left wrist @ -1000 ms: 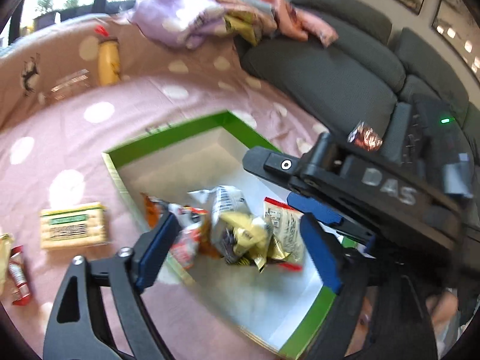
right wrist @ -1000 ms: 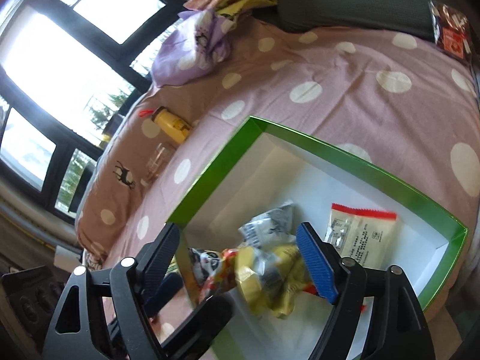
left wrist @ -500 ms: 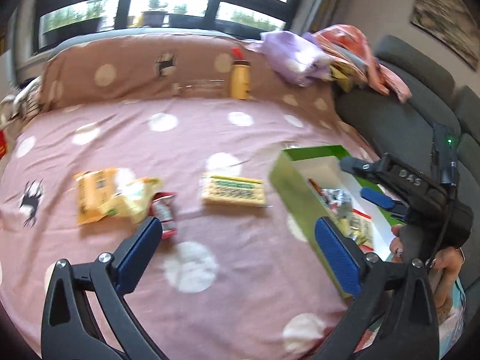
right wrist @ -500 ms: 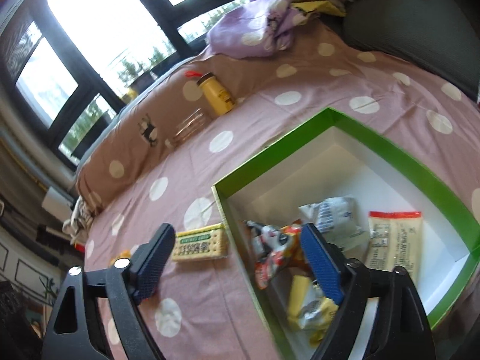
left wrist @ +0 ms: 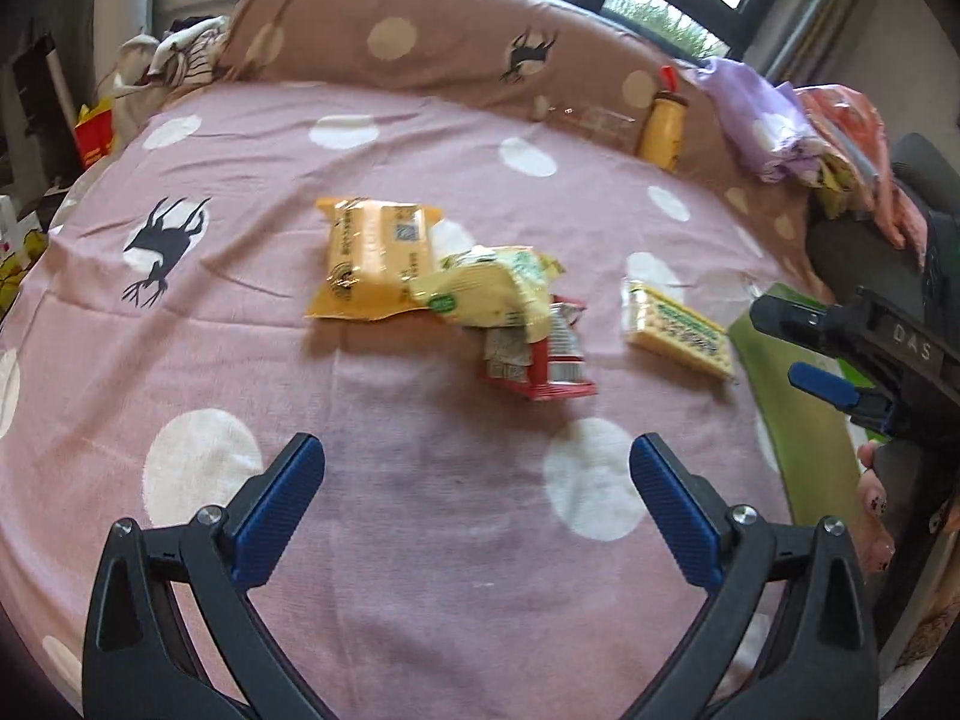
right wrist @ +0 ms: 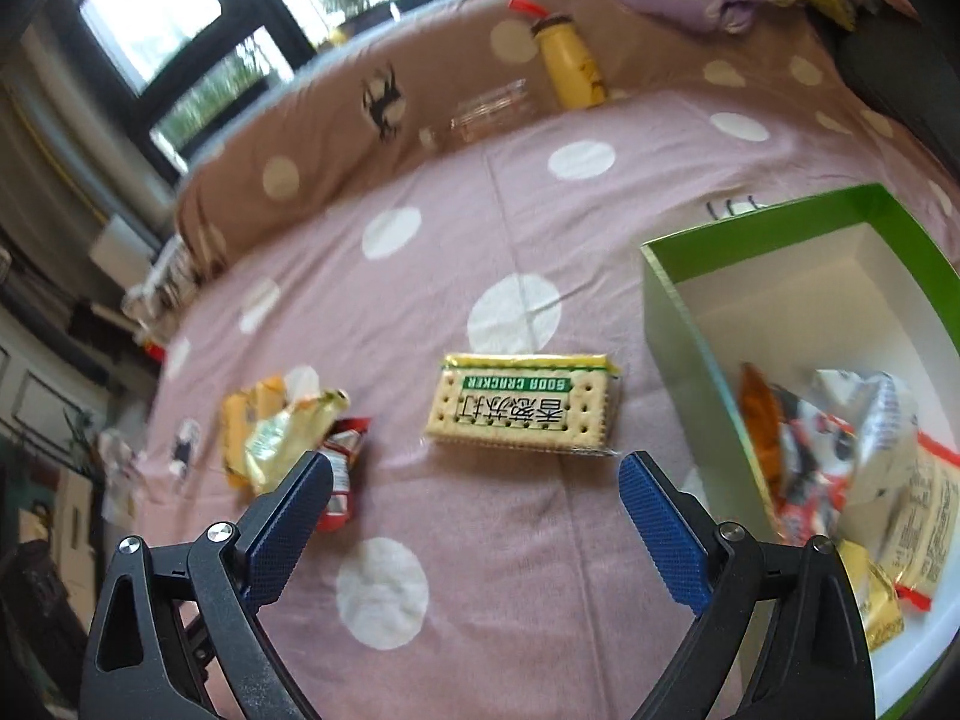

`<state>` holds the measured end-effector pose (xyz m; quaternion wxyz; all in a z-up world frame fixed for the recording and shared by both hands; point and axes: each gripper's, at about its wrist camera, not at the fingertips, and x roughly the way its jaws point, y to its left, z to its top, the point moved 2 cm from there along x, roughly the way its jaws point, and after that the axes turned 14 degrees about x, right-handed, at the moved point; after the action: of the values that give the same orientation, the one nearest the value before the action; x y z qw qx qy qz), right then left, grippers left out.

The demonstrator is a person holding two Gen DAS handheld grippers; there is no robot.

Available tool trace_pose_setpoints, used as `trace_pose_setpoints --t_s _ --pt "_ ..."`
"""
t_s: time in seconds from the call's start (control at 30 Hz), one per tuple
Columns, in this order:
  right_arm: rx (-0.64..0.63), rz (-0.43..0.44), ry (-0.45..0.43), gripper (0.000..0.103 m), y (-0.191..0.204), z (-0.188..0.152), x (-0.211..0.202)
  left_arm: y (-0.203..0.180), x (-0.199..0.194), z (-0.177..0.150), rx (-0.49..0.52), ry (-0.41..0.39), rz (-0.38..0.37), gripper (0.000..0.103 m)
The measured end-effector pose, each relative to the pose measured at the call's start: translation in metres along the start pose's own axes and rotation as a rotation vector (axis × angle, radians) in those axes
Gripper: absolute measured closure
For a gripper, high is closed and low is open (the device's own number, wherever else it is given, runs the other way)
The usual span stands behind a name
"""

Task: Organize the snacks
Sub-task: 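Move the right gripper back to the soda cracker packet, then grasp the soda cracker packet with the right gripper and lift it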

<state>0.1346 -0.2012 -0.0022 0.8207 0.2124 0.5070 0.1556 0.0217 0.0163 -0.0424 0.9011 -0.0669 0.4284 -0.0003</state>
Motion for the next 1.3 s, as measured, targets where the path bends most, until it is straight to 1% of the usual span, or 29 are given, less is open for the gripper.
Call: trace_pose_setpoints --t_s 0.1,0.23,0.37,0.4,0.5,0.63,0.7,0.8,0.93,1.03,1.1,1.2,1.3 --pt "-0.013 -0.112 0.023 0.007 0.010 0.009 0.025 0.007 0.003 0.000 -0.018 0.008 0.003 0.001" --pt "-0.060 -0.260 0.016 0.006 0.019 0.022 0.056 0.014 0.006 0.001 -0.029 0.019 0.027 0.001" --pt "-0.064 -0.310 0.051 0.004 0.015 0.028 0.080 0.019 0.005 0.001 -0.044 0.021 0.025 0.001" --pt "-0.078 -0.336 0.043 0.001 0.014 0.027 0.083 0.020 0.004 0.001 -0.047 0.020 0.023 0.001" --pt "-0.120 -0.360 0.011 0.000 0.016 0.024 0.087 0.019 0.005 0.002 -0.050 0.024 0.020 0.001" --pt "-0.106 -0.330 0.010 0.000 0.014 0.024 0.086 0.018 0.004 0.001 -0.043 0.023 0.018 0.001" --pt "-0.130 -0.310 0.009 0.000 0.015 0.022 0.085 0.019 0.003 0.001 -0.045 0.020 0.011 0.001" --pt "-0.167 -0.247 0.032 0.000 0.015 0.011 0.080 0.020 0.001 0.001 -0.053 0.015 0.010 0.001" --pt "-0.181 -0.182 0.094 0.000 0.015 -0.011 0.070 0.024 -0.001 0.001 -0.071 0.011 0.008 0.001" --pt "-0.227 -0.146 0.134 0.000 0.025 -0.034 0.062 0.027 -0.002 0.001 -0.081 0.009 0.007 0.001" --pt "-0.251 -0.102 0.155 0.000 0.029 -0.049 0.056 0.029 -0.004 0.000 -0.087 0.008 0.008 0.001" --pt "-0.278 -0.063 0.172 0.000 0.033 -0.068 0.048 0.032 -0.007 0.000 -0.096 0.001 0.011 0.001" --pt "-0.270 0.025 0.200 0.000 0.034 -0.082 0.038 0.035 -0.012 0.000 -0.105 -0.009 0.014 0.001"
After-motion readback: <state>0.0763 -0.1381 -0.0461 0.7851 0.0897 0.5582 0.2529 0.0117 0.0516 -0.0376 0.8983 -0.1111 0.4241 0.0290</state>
